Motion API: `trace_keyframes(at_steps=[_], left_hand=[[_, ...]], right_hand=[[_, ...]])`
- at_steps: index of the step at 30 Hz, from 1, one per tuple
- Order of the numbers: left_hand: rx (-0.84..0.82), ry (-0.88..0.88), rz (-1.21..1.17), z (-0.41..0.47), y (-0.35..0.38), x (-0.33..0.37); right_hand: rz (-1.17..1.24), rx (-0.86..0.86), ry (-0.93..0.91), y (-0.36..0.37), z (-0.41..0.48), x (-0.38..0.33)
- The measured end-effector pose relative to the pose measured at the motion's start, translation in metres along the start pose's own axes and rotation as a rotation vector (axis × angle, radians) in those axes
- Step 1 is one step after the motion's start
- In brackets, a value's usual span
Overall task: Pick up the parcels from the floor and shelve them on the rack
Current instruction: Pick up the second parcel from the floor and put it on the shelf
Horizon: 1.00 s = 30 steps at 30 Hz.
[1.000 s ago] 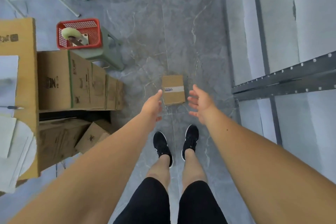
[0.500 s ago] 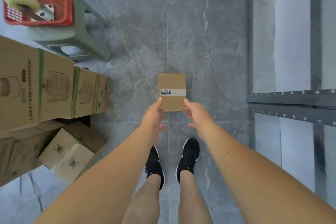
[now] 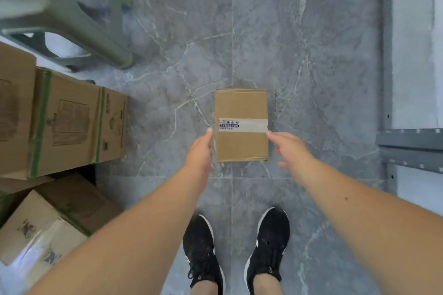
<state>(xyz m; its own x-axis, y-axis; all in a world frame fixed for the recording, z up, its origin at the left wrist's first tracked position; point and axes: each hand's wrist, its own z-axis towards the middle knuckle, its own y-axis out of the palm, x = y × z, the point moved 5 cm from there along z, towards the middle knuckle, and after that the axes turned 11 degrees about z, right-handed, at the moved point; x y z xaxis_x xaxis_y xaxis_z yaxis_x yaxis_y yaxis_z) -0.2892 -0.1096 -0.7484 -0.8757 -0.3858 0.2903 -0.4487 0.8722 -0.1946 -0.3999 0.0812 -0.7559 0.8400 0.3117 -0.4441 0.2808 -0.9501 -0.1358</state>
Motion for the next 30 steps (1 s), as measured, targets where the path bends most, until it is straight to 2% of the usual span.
trace_keyframes(at_steps=[6,16,23,30], left_hand=[[0.023,0.085,0.023,0.058,0.011,0.002],[0.052,0.174,-0.006,0.117,0.028,0.008],[0.067,0.180,-0.011,0.109,0.031,0.016],[0.046,0.192,-0.045,0.063,0.024,0.033]], right_hand=[[0.014,0.012,-0.015,0.010,0.066,0.021],[0.113,-0.082,-0.059,0.022,0.124,0.037],[0.155,-0.113,-0.029,0.031,0.116,0.030],[0.131,-0.117,-0.029,0.025,0.077,0.005]])
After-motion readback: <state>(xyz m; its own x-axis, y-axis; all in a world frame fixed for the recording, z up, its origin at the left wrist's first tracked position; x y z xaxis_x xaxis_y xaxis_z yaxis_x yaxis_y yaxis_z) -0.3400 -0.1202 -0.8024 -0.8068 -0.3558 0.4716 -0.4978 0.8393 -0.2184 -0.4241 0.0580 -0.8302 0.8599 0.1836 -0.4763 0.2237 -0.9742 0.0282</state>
